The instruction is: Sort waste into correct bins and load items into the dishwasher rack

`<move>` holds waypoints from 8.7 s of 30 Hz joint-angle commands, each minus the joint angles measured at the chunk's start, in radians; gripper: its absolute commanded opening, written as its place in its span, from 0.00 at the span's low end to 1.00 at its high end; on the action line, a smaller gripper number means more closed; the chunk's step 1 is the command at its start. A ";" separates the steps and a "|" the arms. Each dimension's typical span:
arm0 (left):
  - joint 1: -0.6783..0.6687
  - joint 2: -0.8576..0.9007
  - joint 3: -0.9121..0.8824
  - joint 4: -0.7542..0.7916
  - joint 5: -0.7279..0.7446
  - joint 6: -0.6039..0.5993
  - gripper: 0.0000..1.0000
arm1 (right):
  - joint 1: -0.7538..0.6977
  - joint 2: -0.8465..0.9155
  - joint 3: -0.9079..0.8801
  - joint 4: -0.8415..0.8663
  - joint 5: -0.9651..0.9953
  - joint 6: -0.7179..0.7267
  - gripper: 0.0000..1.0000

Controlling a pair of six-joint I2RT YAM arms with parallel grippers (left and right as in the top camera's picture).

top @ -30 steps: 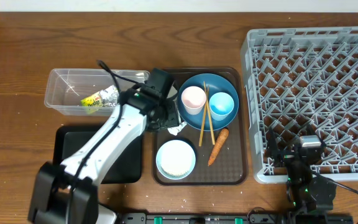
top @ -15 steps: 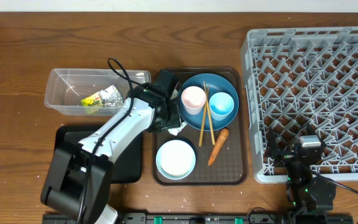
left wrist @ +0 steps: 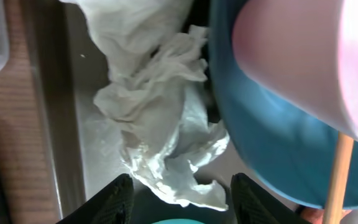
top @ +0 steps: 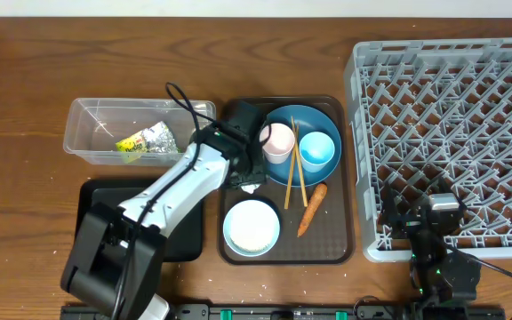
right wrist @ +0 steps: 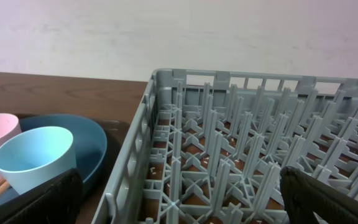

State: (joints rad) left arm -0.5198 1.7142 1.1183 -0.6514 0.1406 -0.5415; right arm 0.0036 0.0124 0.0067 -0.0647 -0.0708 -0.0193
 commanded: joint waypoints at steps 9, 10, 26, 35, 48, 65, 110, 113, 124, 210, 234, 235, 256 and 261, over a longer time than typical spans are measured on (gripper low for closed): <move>-0.009 0.024 -0.002 -0.001 -0.082 0.006 0.53 | -0.006 -0.003 -0.002 -0.004 0.003 -0.004 0.99; -0.009 0.029 -0.002 -0.001 -0.082 0.006 0.52 | -0.006 -0.003 -0.002 -0.004 0.003 -0.004 0.99; -0.009 0.087 -0.002 0.014 -0.082 0.006 0.23 | -0.006 -0.003 -0.001 -0.004 0.003 -0.004 0.99; -0.009 0.034 0.010 0.002 -0.078 0.007 0.06 | -0.006 -0.003 -0.002 -0.004 0.003 -0.004 0.99; 0.015 -0.308 0.010 0.018 -0.448 0.006 0.06 | -0.006 -0.003 -0.001 -0.004 0.003 -0.004 0.99; 0.241 -0.199 0.009 0.095 -0.575 0.005 0.08 | -0.006 -0.003 -0.001 -0.004 0.003 -0.004 0.99; 0.163 -0.275 0.010 0.084 -0.122 0.282 0.39 | -0.006 -0.003 -0.001 -0.004 0.003 -0.004 0.99; 0.114 -0.275 0.010 0.106 -0.131 0.304 0.34 | -0.006 -0.003 -0.001 -0.004 0.003 -0.004 0.99; 0.080 -0.184 0.010 0.158 -0.186 0.306 0.30 | -0.006 -0.003 -0.001 -0.004 0.003 -0.004 0.99; 0.080 0.155 -0.002 0.370 -0.186 0.324 0.29 | -0.006 -0.003 -0.001 -0.004 0.003 -0.004 0.99; -0.020 0.110 -0.002 0.362 -0.355 0.328 0.30 | -0.006 -0.003 -0.002 -0.004 0.003 -0.004 0.99; -0.020 0.111 -0.002 0.363 -0.355 0.328 0.30 | -0.006 -0.003 -0.002 -0.004 0.003 -0.004 0.99; -0.018 0.178 -0.002 0.393 -0.355 0.319 0.41 | -0.006 -0.003 -0.002 -0.004 0.003 -0.004 0.99; 0.000 0.209 -0.002 0.408 -0.355 0.319 0.42 | -0.006 -0.003 -0.001 -0.004 0.003 -0.004 0.99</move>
State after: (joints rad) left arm -0.5343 1.8935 1.1187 -0.2478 -0.2024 -0.2276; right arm 0.0036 0.0124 0.0067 -0.0647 -0.0708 -0.0193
